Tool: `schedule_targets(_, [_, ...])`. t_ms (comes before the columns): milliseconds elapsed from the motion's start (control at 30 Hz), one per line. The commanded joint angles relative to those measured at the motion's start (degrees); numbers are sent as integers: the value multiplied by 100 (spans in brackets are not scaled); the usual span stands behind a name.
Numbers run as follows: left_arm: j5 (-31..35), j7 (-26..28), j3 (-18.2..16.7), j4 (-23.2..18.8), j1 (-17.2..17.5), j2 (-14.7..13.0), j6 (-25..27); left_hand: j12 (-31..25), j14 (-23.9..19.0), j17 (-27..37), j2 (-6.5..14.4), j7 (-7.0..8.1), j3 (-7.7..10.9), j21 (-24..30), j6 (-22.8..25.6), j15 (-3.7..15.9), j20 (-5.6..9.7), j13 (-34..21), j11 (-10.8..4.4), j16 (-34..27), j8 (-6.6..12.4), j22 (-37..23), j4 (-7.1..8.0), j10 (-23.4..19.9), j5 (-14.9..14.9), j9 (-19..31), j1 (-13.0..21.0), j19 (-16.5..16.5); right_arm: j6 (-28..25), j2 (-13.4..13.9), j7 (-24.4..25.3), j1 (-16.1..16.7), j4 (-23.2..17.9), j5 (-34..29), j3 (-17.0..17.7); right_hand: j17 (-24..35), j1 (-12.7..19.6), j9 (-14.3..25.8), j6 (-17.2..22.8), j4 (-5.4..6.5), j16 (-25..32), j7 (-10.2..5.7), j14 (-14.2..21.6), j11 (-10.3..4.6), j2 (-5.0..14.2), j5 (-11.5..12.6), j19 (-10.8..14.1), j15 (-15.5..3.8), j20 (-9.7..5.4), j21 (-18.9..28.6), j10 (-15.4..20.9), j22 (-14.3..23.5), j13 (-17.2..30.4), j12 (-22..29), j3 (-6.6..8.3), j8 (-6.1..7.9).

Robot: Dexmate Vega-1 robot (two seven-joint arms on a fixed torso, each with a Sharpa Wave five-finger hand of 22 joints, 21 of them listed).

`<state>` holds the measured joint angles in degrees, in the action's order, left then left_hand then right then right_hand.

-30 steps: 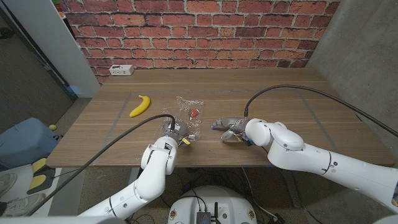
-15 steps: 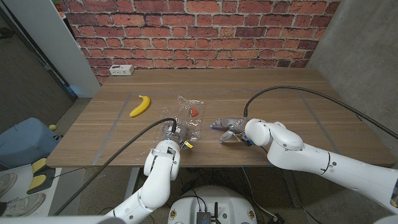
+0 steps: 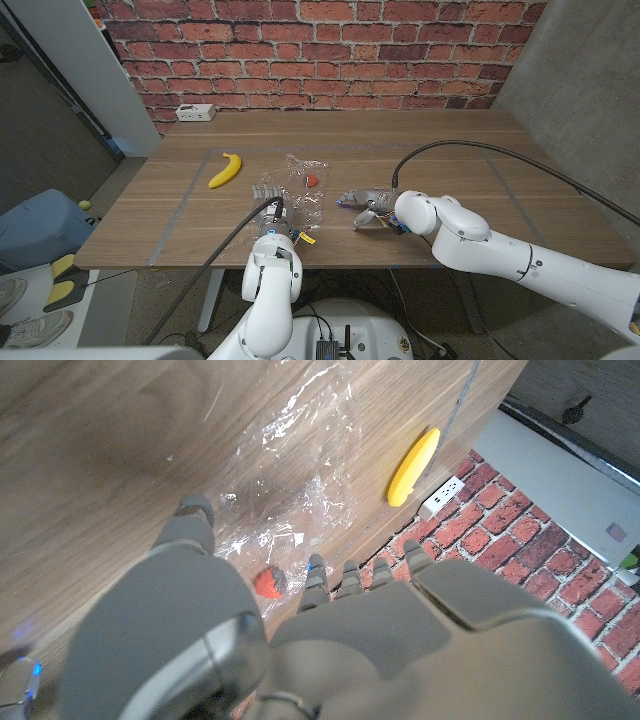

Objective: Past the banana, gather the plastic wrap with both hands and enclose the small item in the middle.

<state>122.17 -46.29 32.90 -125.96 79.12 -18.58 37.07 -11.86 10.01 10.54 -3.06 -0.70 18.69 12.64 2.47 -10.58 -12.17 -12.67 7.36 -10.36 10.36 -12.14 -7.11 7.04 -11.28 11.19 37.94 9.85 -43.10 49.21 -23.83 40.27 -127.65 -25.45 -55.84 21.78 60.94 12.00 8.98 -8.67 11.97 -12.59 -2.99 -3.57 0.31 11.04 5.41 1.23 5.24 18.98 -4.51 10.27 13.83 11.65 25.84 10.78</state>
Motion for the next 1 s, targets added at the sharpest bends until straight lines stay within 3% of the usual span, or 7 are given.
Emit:
schedule_targets(33, [769,-242,-426,474,90,653,-205,3,545,25,25,38,-23,-28,-60,-82,-20,-18,41,9,-8,-10,18,91,-34,2,-14,591,116,-83,-46,34,118,46,77,16,-46,-6,-36,7,48,-8,20,36,-23,34,17,7,46,-25,-30,22,17,25,-22,5])
schedule_targets(200, [549,-302,-542,543,-18,629,-319,-1,602,28,50,239,-37,-41,-276,-98,-20,-28,-13,-8,-23,-16,17,190,-36,0,-4,668,103,-131,-52,14,150,30,68,13,-56,-5,-51,14,53,-7,24,40,-19,36,22,9,47,-29,-27,22,16,29,-35,6])
schedule_targets(400, [60,-451,-601,578,-221,452,-534,-24,707,31,112,856,-49,-40,-419,-98,-20,-45,-195,-26,17,-27,-1,330,-44,-10,52,768,37,-167,-26,8,155,-2,67,7,-72,-5,-71,24,58,-7,23,37,-14,40,31,8,51,-38,-17,22,15,37,-60,11])
schedule_targets(567, [-296,-681,-570,658,-451,272,-680,-60,809,33,179,988,-22,-20,-429,-55,-12,-58,-353,-26,66,-36,-41,352,-56,-15,163,785,-5,-193,-5,-8,165,-20,64,3,-77,-4,-70,28,66,-7,36,38,-8,43,38,-2,45,-42,-10,22,14,41,-72,18])
schedule_targets(800, [-850,-396,-460,826,-637,24,-533,-470,254,-11,969,1070,391,214,1812,212,-11,-52,-695,-181,663,-39,-197,-607,93,-23,856,300,19,-243,-19,-78,258,-7,36,-4,-75,-2,-46,30,75,-7,49,20,10,48,50,-19,32,-48,5,23,12,50,-84,37])
schedule_targets(900, [-1272,108,-430,900,-653,-122,-388,-626,-287,-38,994,1102,471,315,3193,493,2,21,-1030,-229,908,7,-244,-1315,87,-46,1151,-66,43,-263,11,-90,298,-7,36,-5,-63,-1,-34,27,77,-8,50,13,26,51,49,-27,23,-53,9,23,11,52,-81,44])
schedule_targets(1000, [-1646,712,-369,988,-671,-264,-221,-688,-605,-47,973,1056,462,366,3901,647,2,58,-1145,-252,998,29,-238,-1709,109,-54,1247,-270,57,-267,43,-93,321,-10,41,-7,-52,-1,-22,24,79,-8,51,4,39,53,53,-27,27,-55,22,23,10,58,-80,52])
